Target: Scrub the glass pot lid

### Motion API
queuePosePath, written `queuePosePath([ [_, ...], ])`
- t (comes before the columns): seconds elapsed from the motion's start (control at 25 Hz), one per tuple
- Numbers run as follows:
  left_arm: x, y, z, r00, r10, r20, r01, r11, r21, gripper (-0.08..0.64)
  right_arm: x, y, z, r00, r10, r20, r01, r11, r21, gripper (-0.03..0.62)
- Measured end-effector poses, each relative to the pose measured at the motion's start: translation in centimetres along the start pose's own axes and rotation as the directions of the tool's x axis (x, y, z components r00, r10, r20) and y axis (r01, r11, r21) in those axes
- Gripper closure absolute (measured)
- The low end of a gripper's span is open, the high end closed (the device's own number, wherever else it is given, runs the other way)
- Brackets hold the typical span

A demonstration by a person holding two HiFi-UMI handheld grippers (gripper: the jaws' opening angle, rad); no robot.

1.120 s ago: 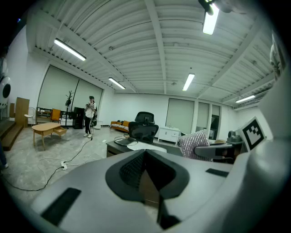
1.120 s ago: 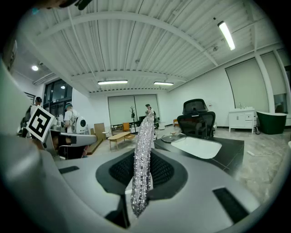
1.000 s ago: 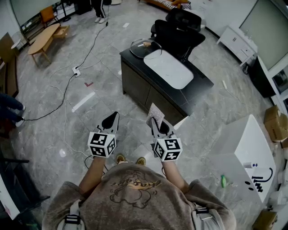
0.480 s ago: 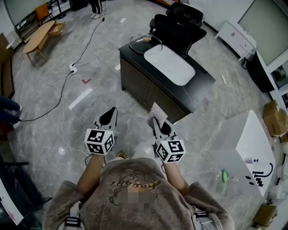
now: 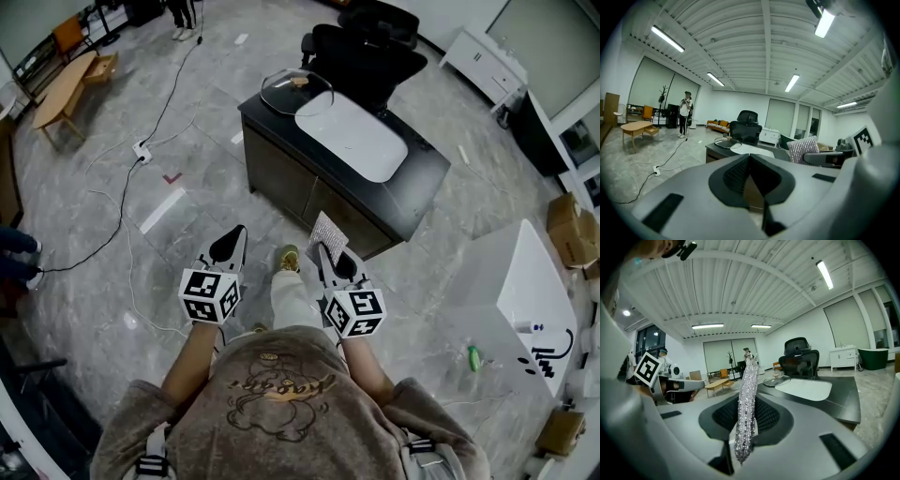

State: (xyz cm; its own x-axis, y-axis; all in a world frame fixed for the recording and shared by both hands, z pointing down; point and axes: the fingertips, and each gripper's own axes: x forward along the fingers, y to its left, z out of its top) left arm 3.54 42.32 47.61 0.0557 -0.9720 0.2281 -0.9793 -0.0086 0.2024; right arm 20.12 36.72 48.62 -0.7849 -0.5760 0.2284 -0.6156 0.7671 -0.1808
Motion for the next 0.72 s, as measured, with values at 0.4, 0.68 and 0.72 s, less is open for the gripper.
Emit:
queuePosePath([
  [0.4, 11.8, 5.2, 3.8, 1.0, -0.022, 0.009, 0.022, 1.0, 0.012, 0.543, 12.6, -6.3, 3.9, 1.0, 0.005, 0.019, -0.004, 1.0, -0.007, 0.511],
  [0.68, 21.4, 9.5, 8.3, 1.0, 0.012, 0.01, -0.012, 1.0, 0.01, 0.543, 22.0, -12.7, 8.1, 1.0, 0.025, 0.008, -0.025, 1.0, 0.002, 0.511],
  [0.72, 22.7, 10.0, 9.0, 1.0, 0.018, 0.012, -0.018, 1.0, 0.012, 0.543, 23.2, -13.6, 8.8, 0.999, 0.031, 0.008, -0.031, 1.0, 0.0, 0.511],
])
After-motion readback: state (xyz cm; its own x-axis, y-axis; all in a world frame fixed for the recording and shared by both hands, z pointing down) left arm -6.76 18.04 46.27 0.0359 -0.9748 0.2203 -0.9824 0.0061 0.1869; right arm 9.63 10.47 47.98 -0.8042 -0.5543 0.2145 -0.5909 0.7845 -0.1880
